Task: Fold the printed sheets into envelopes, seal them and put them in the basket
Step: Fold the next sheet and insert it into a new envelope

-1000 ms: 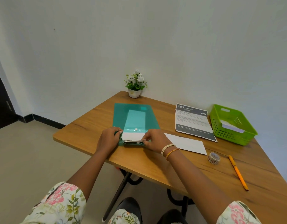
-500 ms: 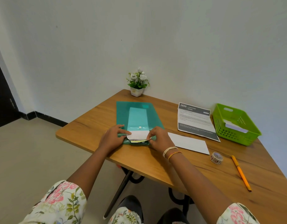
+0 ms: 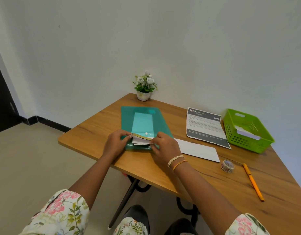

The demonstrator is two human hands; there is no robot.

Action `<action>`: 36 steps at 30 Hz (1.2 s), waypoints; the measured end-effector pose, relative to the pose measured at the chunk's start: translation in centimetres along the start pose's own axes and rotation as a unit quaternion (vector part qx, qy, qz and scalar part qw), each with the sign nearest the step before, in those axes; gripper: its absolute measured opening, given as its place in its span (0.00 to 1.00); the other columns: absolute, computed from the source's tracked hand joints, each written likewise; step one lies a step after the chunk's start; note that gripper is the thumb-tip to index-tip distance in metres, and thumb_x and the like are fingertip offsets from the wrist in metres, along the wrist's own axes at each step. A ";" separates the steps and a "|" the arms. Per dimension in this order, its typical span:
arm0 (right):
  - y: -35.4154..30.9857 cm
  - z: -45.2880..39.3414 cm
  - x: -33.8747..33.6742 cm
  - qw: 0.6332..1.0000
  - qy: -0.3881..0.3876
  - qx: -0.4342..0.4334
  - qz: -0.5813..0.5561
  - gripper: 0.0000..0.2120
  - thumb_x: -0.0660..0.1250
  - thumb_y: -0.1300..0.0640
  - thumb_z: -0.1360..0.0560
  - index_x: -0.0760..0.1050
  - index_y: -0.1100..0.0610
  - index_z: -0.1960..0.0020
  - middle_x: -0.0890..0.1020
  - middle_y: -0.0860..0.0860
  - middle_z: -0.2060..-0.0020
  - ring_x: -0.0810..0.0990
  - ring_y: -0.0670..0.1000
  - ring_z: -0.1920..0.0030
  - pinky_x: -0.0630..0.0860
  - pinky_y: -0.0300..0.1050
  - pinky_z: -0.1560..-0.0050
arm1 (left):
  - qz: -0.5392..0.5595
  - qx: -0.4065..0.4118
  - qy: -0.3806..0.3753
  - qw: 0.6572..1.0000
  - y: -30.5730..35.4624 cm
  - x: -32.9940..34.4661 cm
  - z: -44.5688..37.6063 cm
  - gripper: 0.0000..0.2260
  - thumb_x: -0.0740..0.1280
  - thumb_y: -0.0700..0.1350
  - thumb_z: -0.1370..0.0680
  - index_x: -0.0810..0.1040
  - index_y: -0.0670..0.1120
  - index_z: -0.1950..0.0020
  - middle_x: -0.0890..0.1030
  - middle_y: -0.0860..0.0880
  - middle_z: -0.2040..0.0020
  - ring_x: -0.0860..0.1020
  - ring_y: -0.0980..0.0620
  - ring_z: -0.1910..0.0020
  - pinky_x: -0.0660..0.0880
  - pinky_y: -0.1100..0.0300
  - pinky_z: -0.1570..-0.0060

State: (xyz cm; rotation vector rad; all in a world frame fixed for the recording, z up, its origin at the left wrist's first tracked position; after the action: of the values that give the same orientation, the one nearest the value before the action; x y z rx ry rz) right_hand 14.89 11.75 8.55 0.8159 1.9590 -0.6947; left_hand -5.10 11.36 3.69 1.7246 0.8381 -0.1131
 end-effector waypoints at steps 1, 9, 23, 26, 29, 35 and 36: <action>-0.2 -0.1 0.3 1.000 -0.017 -0.004 0.015 0.09 0.64 0.53 0.23 0.82 0.53 0.50 0.80 0.51 0.56 0.78 0.53 0.55 0.70 0.41 0.62 | 0.002 0.001 0.002 1.000 0.0 0.0 0.0 0.07 0.70 0.44 0.23 0.83 0.46 0.47 0.83 0.49 0.47 0.78 0.51 0.46 0.76 0.55 0.47; -0.7 -1.2 2.9 0.991 -0.092 0.098 0.010 0.13 0.61 0.52 0.26 0.82 0.53 0.49 0.82 0.54 0.56 0.80 0.57 0.55 0.74 0.43 0.61 | 0.036 0.000 0.007 0.999 -0.1 -0.3 0.0 0.07 0.68 0.43 0.22 0.83 0.46 0.46 0.82 0.51 0.47 0.76 0.56 0.48 0.73 0.61 0.49; -1.7 -3.5 1.3 0.998 0.031 0.047 0.012 0.08 0.65 0.52 0.24 0.77 0.56 0.49 0.79 0.53 0.54 0.77 0.54 0.54 0.74 0.46 0.57 | 0.042 -0.002 -0.022 0.999 -0.2 0.3 0.1 0.11 0.73 0.45 0.26 0.82 0.52 0.44 0.82 0.51 0.44 0.78 0.52 0.42 0.77 0.53 0.43; -0.9 -3.3 0.4 0.989 0.064 0.091 -0.099 0.06 0.63 0.54 0.23 0.75 0.57 0.52 0.81 0.55 0.60 0.78 0.55 0.60 0.75 0.47 0.63 | -0.047 -0.035 -0.069 0.996 -0.5 1.2 0.3 0.27 0.74 0.49 0.28 0.73 0.53 0.31 0.77 0.48 0.35 0.75 0.49 0.38 0.77 0.51 0.43; -0.8 -2.5 -2.2 0.978 0.147 0.062 -0.132 0.07 0.67 0.55 0.26 0.77 0.58 0.53 0.82 0.54 0.63 0.76 0.51 0.66 0.69 0.37 0.69 | -0.094 -0.029 -0.076 0.992 -0.3 1.5 0.2 0.26 0.74 0.52 0.28 0.74 0.53 0.31 0.76 0.50 0.33 0.75 0.50 0.37 0.75 0.51 0.42; 3.3 -2.5 -7.8 0.920 0.303 0.134 -0.209 0.09 0.65 0.59 0.33 0.80 0.62 0.57 0.81 0.54 0.68 0.75 0.52 0.70 0.68 0.38 0.67 | -0.089 -0.006 -0.066 0.994 -0.3 1.3 0.2 0.18 0.72 0.51 0.26 0.79 0.52 0.36 0.76 0.54 0.33 0.74 0.52 0.35 0.73 0.51 0.39; 4.2 -2.3 -8.5 0.906 0.320 0.151 -0.234 0.07 0.65 0.59 0.34 0.80 0.60 0.59 0.79 0.51 0.70 0.73 0.49 0.70 0.68 0.37 0.67 | -0.091 -0.006 -0.068 0.993 -0.2 1.3 0.2 0.18 0.72 0.51 0.25 0.79 0.52 0.36 0.76 0.54 0.33 0.74 0.51 0.35 0.73 0.52 0.39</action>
State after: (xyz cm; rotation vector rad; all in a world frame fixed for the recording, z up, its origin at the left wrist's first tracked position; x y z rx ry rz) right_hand 20.27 13.77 16.40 0.8272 2.7402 -1.1393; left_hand -4.18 11.83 2.79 1.6076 0.8921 -0.3448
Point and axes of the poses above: each hand's wrist, its own z-axis away from the middle knuckle, its own x-axis out of the palm, y = z × x, the point moved 8 cm from there along -z, towards the middle knuckle
